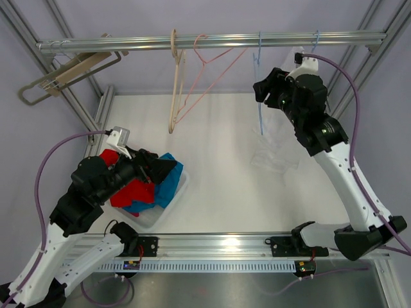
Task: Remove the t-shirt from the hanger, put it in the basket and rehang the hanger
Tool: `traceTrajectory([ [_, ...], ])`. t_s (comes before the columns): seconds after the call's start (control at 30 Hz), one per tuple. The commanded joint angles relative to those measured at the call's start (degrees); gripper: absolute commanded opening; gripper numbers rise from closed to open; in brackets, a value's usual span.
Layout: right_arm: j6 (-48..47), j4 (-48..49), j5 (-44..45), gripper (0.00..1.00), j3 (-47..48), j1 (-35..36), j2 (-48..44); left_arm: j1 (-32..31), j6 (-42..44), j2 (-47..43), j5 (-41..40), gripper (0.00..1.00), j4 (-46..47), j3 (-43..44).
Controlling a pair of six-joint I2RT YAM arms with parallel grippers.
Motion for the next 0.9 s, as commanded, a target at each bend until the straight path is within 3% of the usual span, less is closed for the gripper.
traceTrajectory([
  [0.0, -3.05, -4.1, 3.6, 0.61, 0.79, -0.6, -6.1, 0.06, 2.88, -0.69, 5.51, 0.99, 4.52, -0.45],
  [0.1, -4.9, -7.88, 7.47, 0.51, 3.77, -2.18, -6.56, 0.06, 3.5, -0.17, 8.22, 0.99, 4.7, -1.07],
  [0.23, -6.13, -13.5, 11.35, 0.53, 9.57, -9.02, -1.82, 0.06, 4.46, -0.07, 11.66, 0.99, 5.14, -1.33],
  [0.4, -6.31, -13.69, 2.6, 0.6, 14.93, -17.47, 4.51, 0.06, 8.06, -0.95, 15.53, 0.99, 5.05, -3.09],
  [0.63, -10.26, -19.3, 2.04, 0.51, 27.68, -19.41, 14.97, 0.06, 10.27, -1.4, 16.32, 0.99, 4.96, -6.25],
  [0.7, -10.88, -19.75, 3.7, 0.39, 28.48, -19.5, 15.94, 0.06, 10.36, -1.13, 16.24, 0.99, 5.05, -6.69],
  [0.77, -11.32, -19.14, 4.58, 0.34, 27.87, -19.59, 15.94, 0.06, 10.44, -0.96, 16.24, 0.99, 5.05, -6.78],
  [0.87, -11.58, -19.05, 4.85, 0.14, 27.6, -19.59, 16.12, 0.06, 10.62, -0.43, 16.41, 0.99, 4.96, -6.61],
])
